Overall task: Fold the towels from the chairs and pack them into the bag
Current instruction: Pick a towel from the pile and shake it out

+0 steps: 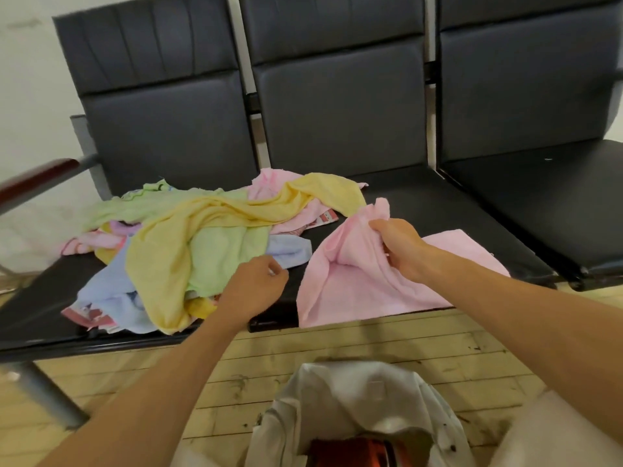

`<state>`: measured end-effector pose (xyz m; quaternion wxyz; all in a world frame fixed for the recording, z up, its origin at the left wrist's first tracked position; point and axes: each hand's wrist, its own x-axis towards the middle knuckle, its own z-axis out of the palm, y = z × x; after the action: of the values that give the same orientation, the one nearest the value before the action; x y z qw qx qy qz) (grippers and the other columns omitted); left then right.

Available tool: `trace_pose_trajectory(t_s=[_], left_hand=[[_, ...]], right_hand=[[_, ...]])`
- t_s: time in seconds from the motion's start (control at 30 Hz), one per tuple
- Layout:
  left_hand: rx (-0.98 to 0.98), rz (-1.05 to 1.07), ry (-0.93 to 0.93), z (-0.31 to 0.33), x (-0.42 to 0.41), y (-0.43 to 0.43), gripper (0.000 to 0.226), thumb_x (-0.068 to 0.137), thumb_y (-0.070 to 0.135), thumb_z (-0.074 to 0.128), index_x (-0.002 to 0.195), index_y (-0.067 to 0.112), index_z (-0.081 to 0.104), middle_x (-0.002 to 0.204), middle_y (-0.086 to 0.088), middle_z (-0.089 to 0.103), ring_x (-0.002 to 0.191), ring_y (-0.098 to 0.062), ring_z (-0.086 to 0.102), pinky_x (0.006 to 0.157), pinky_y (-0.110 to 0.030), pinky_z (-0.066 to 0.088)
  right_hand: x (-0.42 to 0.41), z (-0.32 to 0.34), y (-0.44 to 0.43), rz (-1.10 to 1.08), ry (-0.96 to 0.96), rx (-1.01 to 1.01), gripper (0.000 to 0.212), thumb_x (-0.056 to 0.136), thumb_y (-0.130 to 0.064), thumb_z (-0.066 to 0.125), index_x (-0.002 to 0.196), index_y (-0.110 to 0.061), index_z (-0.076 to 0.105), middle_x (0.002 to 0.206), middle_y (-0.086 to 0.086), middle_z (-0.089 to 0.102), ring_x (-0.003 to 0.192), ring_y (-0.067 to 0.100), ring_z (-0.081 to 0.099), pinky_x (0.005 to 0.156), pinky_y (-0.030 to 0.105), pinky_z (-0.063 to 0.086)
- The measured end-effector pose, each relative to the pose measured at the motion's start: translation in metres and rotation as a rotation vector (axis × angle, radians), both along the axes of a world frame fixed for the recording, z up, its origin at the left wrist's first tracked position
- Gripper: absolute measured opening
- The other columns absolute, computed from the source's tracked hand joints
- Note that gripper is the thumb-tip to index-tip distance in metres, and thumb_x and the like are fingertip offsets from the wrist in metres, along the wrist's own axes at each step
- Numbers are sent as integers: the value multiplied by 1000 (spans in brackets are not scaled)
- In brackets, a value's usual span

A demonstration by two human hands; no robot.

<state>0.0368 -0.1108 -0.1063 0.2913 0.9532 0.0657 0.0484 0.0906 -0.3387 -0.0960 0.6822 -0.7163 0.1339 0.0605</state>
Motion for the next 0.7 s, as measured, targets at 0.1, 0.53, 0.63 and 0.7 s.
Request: trace_pose_trajectory(t_s=[0.1, 0.53, 0.63, 0.7], left_hand=[[102, -82, -64, -16, 22, -30, 18, 90, 34, 54, 96, 17, 55, 97, -3, 61, 89, -22, 58, 75, -35, 46], [238, 1, -180, -33, 56, -39, 22, 95, 18, 46, 100, 7, 65, 102, -12, 68, 95, -31, 62, 73, -34, 45], [-297, 254, -116, -22, 54, -15, 18, 92, 13, 49, 92, 1, 62, 95, -17, 63, 89, -31, 60, 82, -43, 52], [-527, 326, -14, -18, 47, -1, 16, 87, 7, 48, 84, -2, 61, 89, -23, 64, 76, -30, 60, 76, -48, 58]], right_hand=[[3, -2, -3, 20, -16, -17, 30, 99, -23, 46, 124, -9, 55, 101, 7, 61, 100, 25, 57, 77, 33, 45], [-1, -11, -1, 126, -105, -91, 29, 100, -22, 43, 119, -8, 59, 95, 5, 62, 86, 18, 58, 68, 28, 44], [-5, -6, 9, 122, -210, -144, 20, 101, -23, 43, 112, -14, 57, 100, 0, 61, 89, 13, 56, 75, 28, 45], [-12, -4, 16, 256, -345, -291, 18, 100, -26, 45, 110, -20, 59, 105, -6, 62, 94, 10, 57, 83, 29, 47]])
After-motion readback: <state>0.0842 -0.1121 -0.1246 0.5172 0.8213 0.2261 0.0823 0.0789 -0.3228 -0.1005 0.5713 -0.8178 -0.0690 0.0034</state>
